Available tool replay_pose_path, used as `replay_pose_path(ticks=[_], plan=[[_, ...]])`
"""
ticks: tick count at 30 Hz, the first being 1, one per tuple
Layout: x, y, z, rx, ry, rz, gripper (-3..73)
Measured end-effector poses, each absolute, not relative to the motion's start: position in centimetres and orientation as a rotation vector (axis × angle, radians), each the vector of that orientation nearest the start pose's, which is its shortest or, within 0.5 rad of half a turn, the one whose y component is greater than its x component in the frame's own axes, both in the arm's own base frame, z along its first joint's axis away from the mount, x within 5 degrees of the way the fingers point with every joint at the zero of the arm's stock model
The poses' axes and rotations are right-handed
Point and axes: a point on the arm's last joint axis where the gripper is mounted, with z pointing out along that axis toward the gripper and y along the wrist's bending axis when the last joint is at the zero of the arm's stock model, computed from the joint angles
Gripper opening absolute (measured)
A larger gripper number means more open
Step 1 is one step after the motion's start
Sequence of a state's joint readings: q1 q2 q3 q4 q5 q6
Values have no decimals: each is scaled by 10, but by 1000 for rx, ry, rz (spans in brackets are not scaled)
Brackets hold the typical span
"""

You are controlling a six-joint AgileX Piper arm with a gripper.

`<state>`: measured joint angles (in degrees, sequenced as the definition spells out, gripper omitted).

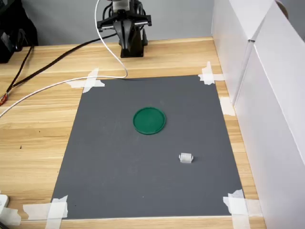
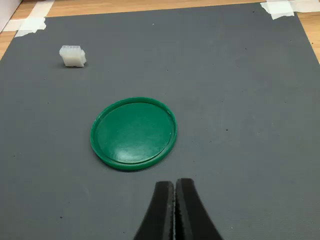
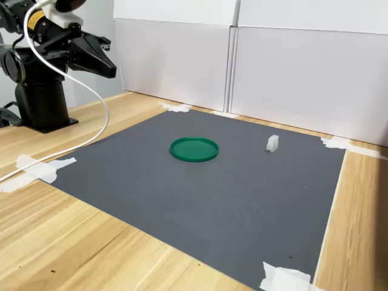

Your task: Grasp a white terminal and put it in the green lid.

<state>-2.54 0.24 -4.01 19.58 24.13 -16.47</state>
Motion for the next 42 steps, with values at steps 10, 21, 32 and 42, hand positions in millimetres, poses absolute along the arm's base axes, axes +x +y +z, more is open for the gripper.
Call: replay_pose_path(ticks=[10,21,32,42], plan=[[50,10,201,-33,1816,112,-17],[54,10,202,-40,1861,100,-17],[85,8,258,-65,1935,77,-17],[144,7,308,-22,2002,135,-17]])
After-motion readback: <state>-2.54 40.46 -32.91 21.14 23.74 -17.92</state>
